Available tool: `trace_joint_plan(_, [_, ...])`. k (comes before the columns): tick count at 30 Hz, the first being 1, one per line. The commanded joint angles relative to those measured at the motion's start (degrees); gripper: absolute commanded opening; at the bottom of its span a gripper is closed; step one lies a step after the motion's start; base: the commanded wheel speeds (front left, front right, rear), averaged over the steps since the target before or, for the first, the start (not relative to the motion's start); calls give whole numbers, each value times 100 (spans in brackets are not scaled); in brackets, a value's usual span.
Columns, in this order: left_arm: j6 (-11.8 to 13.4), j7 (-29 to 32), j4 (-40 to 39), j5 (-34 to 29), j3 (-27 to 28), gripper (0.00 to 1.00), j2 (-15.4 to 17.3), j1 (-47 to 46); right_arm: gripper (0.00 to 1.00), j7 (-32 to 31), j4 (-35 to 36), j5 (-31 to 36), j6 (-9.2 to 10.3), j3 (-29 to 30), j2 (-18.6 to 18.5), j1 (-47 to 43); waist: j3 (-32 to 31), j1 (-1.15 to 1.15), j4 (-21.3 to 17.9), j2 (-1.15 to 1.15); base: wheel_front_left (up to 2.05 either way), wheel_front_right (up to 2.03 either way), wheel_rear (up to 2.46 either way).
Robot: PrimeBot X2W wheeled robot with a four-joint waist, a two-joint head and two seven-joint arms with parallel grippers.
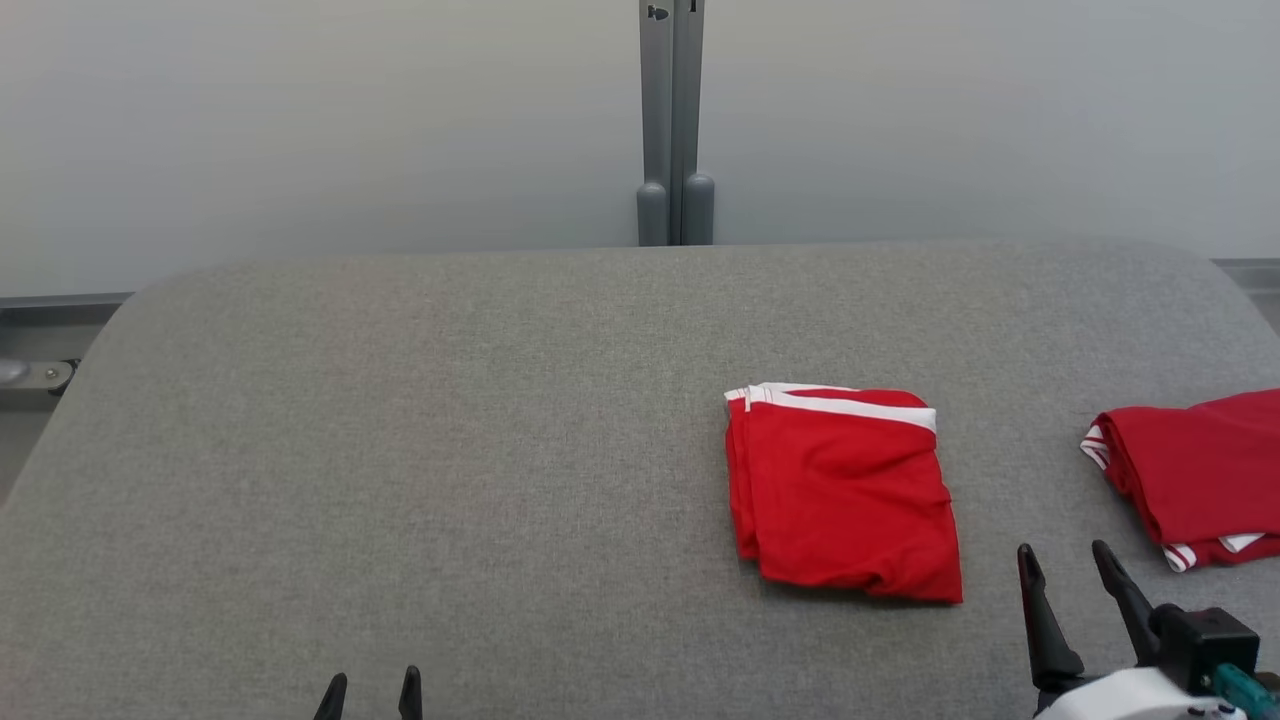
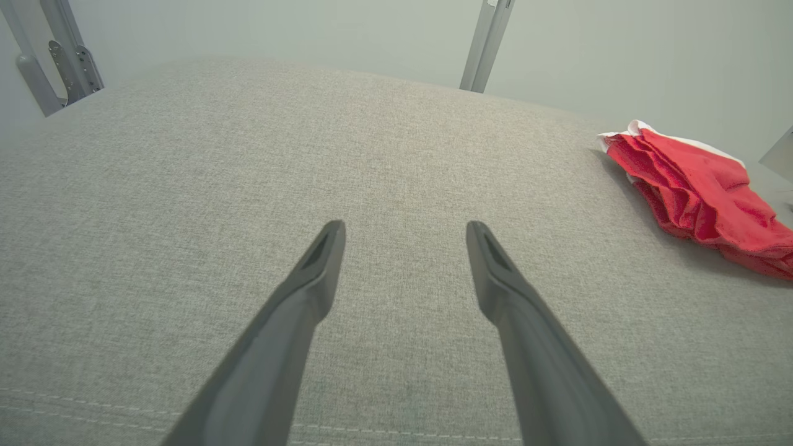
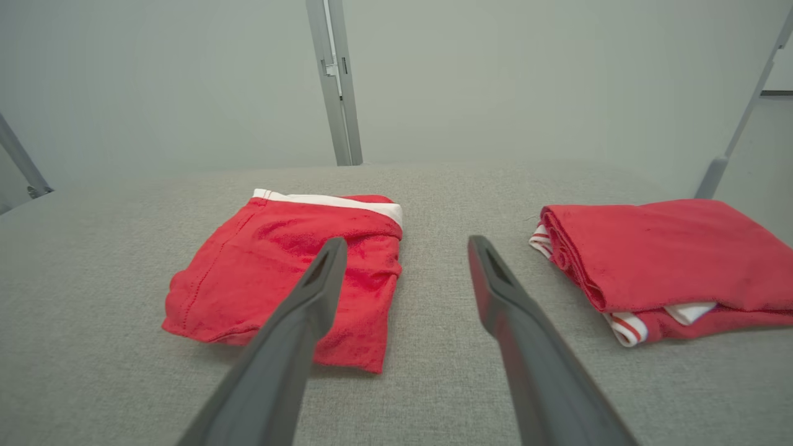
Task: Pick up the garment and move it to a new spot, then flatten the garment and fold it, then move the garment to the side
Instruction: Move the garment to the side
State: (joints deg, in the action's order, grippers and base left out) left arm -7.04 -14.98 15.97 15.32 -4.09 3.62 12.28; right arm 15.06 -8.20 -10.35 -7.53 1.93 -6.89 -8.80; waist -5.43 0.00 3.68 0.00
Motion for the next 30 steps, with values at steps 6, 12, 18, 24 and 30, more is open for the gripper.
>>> trace_joint_plan(6, [-36,-26,-15,-28,-119,100,-41,-116,100,-901,-1397,-1249,7,-715,-492,1350,286,0,-17,0,0,0,0])
trace_joint_plan(12, [-52,-25,-25,-24,-231,100,-56,-312,100,-2155,-2282,-2470,5,-1200,-810,2441,537,0,143,0,0,0,0])
trace_joint_plan(18, [-52,-25,-108,18,-284,100,-60,-508,100,-2685,-2636,-2970,5,-1344,-913,2933,827,0,251,0,0,0,0])
trace_joint_plan(24, [-53,-25,-142,51,-387,100,-61,-737,100,-2987,-3108,-3270,6,-1416,-943,3369,1133,0,354,0,0,0,0])
trace_joint_plan(30, [-53,-25,-139,82,-438,100,-63,-871,100,-3178,-3496,-3482,5,-1455,-857,3625,1298,0,382,0,0,0,0])
